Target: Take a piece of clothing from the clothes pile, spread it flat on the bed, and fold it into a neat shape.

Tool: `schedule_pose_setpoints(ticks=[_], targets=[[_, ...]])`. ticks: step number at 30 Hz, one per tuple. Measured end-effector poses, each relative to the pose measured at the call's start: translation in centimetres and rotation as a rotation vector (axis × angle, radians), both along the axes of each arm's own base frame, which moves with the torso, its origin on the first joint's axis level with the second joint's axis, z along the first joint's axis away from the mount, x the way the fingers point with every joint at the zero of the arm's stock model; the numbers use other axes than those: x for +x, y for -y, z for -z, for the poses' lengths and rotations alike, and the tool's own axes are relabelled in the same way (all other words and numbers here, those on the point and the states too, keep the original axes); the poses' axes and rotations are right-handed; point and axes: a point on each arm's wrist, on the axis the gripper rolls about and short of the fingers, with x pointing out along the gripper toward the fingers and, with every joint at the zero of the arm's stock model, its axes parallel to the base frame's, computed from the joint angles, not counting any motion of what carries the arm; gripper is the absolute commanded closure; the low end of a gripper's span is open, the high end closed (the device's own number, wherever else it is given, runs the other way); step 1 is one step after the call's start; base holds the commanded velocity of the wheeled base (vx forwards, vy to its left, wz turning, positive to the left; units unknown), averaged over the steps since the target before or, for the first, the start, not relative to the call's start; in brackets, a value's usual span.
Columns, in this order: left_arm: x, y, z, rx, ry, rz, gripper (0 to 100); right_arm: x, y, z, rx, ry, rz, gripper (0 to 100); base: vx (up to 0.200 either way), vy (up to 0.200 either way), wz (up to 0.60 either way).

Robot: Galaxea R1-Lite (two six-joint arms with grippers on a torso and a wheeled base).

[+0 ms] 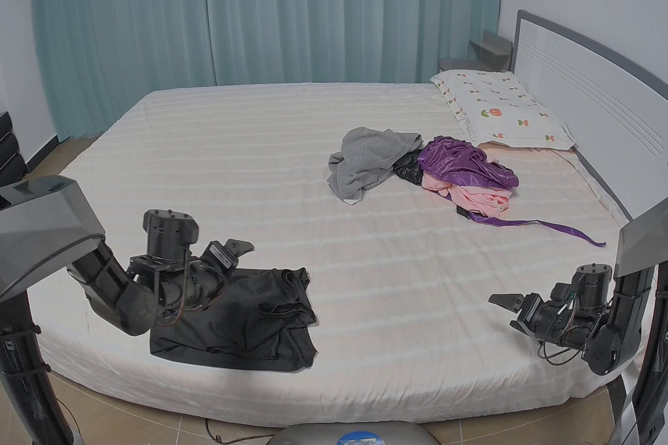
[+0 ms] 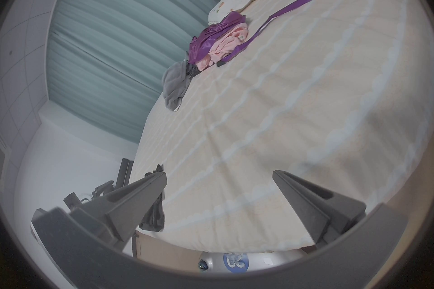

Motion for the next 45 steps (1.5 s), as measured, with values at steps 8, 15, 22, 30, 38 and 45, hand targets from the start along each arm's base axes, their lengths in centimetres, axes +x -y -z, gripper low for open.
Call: schedule_pose_setpoints(ticks=[8,15,22,30,38,45], targets=[[-1.1,-4.9,0.5,-0.089,-0.006,-0.049,0,0.6,-3.8,-0.5,-0.037,0.048,-0.084,0,0.000,0.200,0.00],[-1.8,-7.0,1.5,-0.101,-0.050,-0.102,0,2.3,-7.5,-0.1,-0.071,0.013,-0.168,0,0.000,0.200,0.00],[-1.9,-8.1,2.1,-0.124,-0.068,-0.114,0,5.6,-11.1,-0.7,-0.092,0.005,-0.217,0,0.000,0.200,0.00],[-1.9,-8.7,2.7,-0.143,-0.052,-0.106,0,6.2,-16.1,-0.5,-0.162,0.020,-0.283,0,0.000,0.200,0.00],[-2.1,-8.6,3.2,-0.136,-0.067,-0.103,0,6.4,-17.2,-0.4,-0.223,0.034,-0.271,0,0.000,0.200,0.00],[-2.1,-8.6,3.4,-0.135,-0.072,-0.104,0,6.3,-17.2,-0.3,-0.273,0.049,-0.272,0,0.000,0.000,0.00]])
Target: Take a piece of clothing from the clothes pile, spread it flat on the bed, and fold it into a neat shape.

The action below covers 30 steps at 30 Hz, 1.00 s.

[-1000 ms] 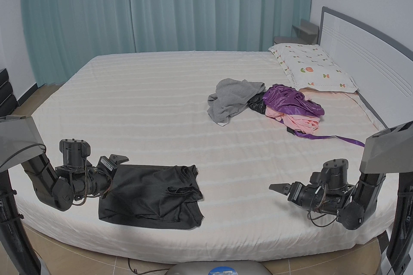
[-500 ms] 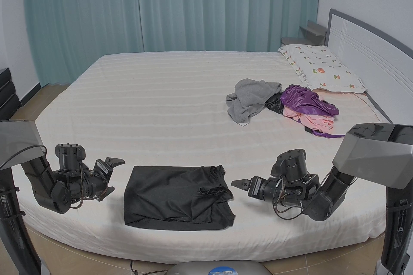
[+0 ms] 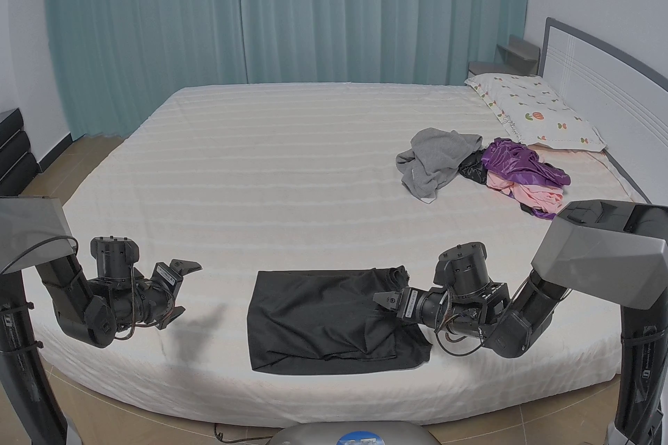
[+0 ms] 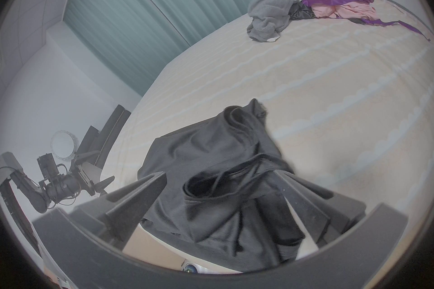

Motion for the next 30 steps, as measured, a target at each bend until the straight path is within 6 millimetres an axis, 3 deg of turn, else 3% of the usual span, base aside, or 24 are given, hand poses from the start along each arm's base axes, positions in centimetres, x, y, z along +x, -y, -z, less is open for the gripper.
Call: schedule_pose_setpoints(ticks=[22,30], targets=[[-0.1,0.1,0.2,0.011,-0.006,0.008,0,-0.5,0.7,2.2,-0.175,-0.029,-0.022,0,0.000,0.000,0.00],[-0.4,0.1,0.3,0.031,-0.010,0.023,0,-1.8,3.1,1.6,-0.300,-0.115,-0.058,0,0.000,0.000,0.00]])
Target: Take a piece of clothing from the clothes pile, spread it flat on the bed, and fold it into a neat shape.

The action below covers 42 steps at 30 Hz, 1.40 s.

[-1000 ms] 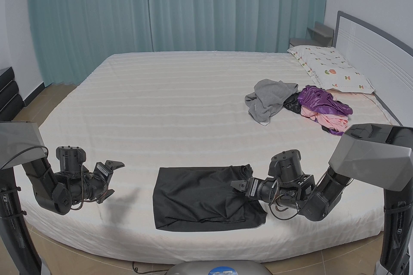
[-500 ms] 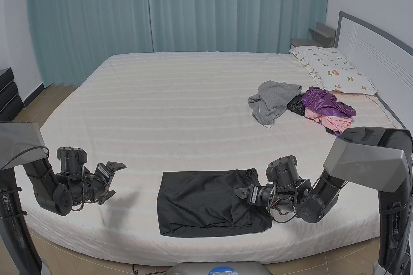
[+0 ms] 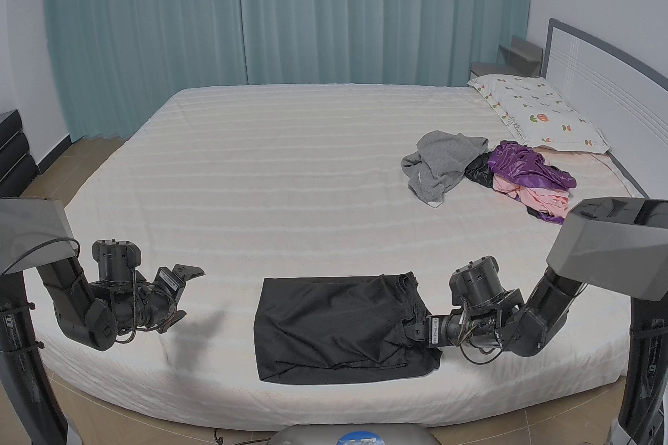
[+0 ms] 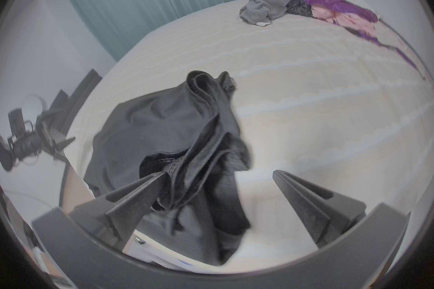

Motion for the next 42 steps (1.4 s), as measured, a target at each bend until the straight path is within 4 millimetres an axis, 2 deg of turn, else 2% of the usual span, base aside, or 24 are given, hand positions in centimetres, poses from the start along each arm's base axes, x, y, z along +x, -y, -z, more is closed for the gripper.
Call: schedule_pose_setpoints(ticks=[7,12,19,23,28,37,38,42], targets=[[-0.1,0.0,0.1,0.005,-0.002,0.002,0,-0.1,4.5,-0.5,-0.144,-0.003,-0.053,0,0.000,0.000,0.00],[-0.1,0.0,0.1,0.006,-0.003,0.003,0,-0.2,5.2,-1.6,-0.066,0.003,-0.075,0,0.000,0.000,0.00],[-0.1,0.0,0.1,0.006,-0.004,0.004,0,0.0,4.4,-2.9,0.180,0.036,-0.132,0,0.000,0.000,0.00],[-0.1,0.0,0.1,0.006,-0.003,0.003,0,0.1,3.1,-2.7,0.261,0.061,-0.137,0,0.000,0.000,0.00],[0.1,0.1,0.1,0.007,-0.001,0.006,0,-0.3,1.7,-1.4,0.286,0.032,-0.164,0,0.000,0.000,0.00],[0.1,0.2,0.2,0.007,-0.003,0.008,0,-0.9,1.1,-0.2,0.289,-0.021,-0.200,0,0.000,0.000,0.00],[0.1,0.2,0.2,0.007,-0.002,0.008,0,-0.9,1.1,-0.1,0.291,-0.026,-0.202,100,0.000,0.000,0.00],[0.2,0.2,0.2,0.009,-0.001,0.006,0,-1.0,1.0,0.2,0.288,-0.039,-0.205,100,0.000,0.000,0.00]])
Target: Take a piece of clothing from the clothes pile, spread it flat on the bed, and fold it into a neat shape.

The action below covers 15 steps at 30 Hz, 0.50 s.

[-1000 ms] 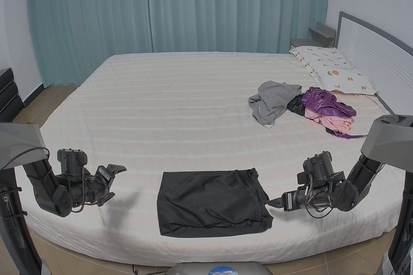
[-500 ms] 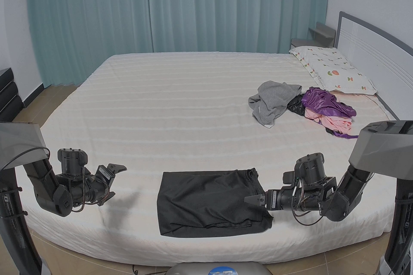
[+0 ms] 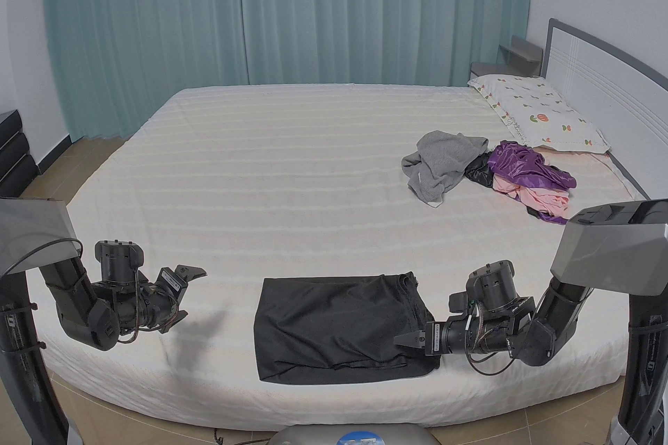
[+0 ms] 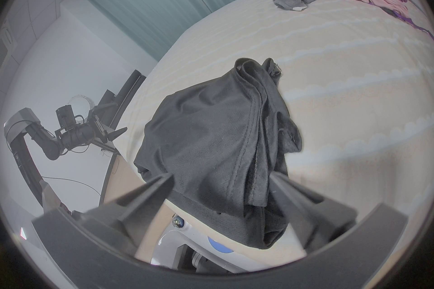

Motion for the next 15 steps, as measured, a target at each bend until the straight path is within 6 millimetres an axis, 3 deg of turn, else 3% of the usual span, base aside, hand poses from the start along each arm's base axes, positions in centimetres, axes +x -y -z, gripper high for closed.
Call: schedule_pose_setpoints(ticks=[8,15], targets=[[0.0,0.0,0.0,0.005,0.000,-0.007,0,-0.6,0.0,0.6,-0.037,-0.037,-0.009,100,0.000,0.000,0.00],[0.0,0.0,0.0,0.006,0.000,-0.008,0,-0.8,1.9,-0.5,-0.070,-0.003,-0.004,100,0.000,0.000,0.00]])
